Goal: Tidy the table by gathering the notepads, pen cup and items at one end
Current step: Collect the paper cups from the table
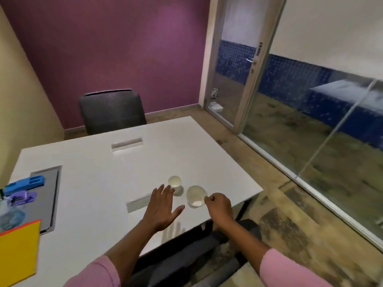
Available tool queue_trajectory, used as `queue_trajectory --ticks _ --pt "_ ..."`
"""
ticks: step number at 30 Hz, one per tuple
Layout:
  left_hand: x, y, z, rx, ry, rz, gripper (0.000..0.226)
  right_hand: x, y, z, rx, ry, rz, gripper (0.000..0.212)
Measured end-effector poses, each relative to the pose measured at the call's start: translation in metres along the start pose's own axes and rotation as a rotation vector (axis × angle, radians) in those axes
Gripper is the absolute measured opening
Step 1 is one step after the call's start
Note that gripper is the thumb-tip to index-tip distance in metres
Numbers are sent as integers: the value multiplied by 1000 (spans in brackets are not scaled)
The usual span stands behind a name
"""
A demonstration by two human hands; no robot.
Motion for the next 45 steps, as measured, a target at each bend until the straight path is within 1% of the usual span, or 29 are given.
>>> queue_trajectory --ticks 6,9,11,13,18,24,27,30,38,40,45 --pt "-56 -53 -170 58 -169 24 89 -50 141 -114 -16 -81 -183 45" --pt "-76 -74 -244 85 -246 28 89 -64 196 -165 -51 -165 -265 38" --pt "-86 -88 -288 120 -294 32 85 -69 225 -197 -53 -232 -302 31" --pt "-97 -101 -328 136 -353 37 83 -77 249 -225 -54 -273 -341 31" --pt "-124 -138 -395 126 -467 79 73 -97 287 -273 -105 -363 -425 30" --pt "-175 -191 -441 61 -528 125 73 -155 309 -314 -97 -420 -440 29" --pt "-217 -220 -451 44 -506 126 74 -203 316 -325 -79 -420 -433 30" --pt "-265 -247 -455 36 -461 128 73 -263 318 -329 -41 -380 -425 33" --pt "-412 -310 -449 9 -313 104 70 -449 311 -314 35 -254 -358 33" --pt "-446 -321 -447 11 -267 108 69 -490 311 -306 55 -226 -341 31" --pt "-514 -339 -440 -21 -217 93 69 -579 304 -284 47 -185 -266 28"
Point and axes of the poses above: each hand's wrist, its own x-axis away from the middle knuckle, its own y-axis out of the back of the hand, z = x × y, the point moved 3 cm from there along -x, towards the middle knuckle, and after that the axes turned 13 degrees about -z, right-handed, at the moved point
